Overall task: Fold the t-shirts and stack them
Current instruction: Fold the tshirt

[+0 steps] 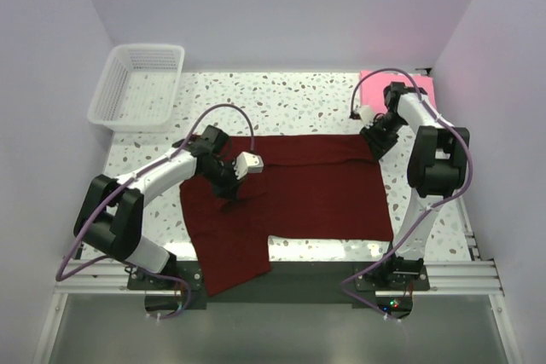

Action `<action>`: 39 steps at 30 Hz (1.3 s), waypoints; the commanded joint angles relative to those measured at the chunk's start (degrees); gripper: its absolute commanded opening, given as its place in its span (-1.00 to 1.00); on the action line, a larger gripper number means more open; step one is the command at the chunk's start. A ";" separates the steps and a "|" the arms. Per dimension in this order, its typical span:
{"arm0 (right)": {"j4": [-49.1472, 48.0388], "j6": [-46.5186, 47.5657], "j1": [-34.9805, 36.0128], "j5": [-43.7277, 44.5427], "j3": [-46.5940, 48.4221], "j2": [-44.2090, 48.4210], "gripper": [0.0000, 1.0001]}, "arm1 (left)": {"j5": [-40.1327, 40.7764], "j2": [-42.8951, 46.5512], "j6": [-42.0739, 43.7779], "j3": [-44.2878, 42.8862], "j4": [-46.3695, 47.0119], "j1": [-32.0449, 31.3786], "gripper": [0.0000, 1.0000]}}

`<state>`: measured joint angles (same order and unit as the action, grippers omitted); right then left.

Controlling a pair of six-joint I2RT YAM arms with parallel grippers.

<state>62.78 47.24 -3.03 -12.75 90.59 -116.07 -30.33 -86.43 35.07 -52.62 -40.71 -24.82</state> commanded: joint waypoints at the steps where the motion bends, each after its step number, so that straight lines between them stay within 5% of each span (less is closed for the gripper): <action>1: 1.20 1.01 -0.31 1.41 -0.23 2.96 -0.57 | -1.84 1.27 -0.88 -0.03 0.63 -0.93 -0.94; 6: 0.94 0.92 -0.49 2.29 1.52 2.43 -0.59 | -1.58 2.05 1.14 -2.04 -1.22 -0.23 -0.72; 11: 1.38 -1.01 -0.40 1.33 5.12 2.43 -0.33 | -4.21 -1.01 -1.23 -10.02 -1.13 9.16 -0.41; 14: 1.11 -2.76 0.56 0.28 6.44 2.08 -0.26 | 0.94 -3.82 -6.04 -13.11 2.63 13.12 -0.31; 31: -9.52 -7.69 4.78 7.30 -0.05 -4.07 -0.19 | 21.70 -19.12 -17.23 -16.56 21.97 21.56 -0.23; 39: -10.93 -7.34 4.78 8.89 -4.80 -3.37 -0.02 | 22.24 -22.72 -15.03 -13.73 21.46 22.36 -0.30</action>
<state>53.56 39.88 2.15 -6.37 88.36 -119.15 -9.52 -107.98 19.22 -67.90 -20.18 -2.68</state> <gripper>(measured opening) 0.476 0.352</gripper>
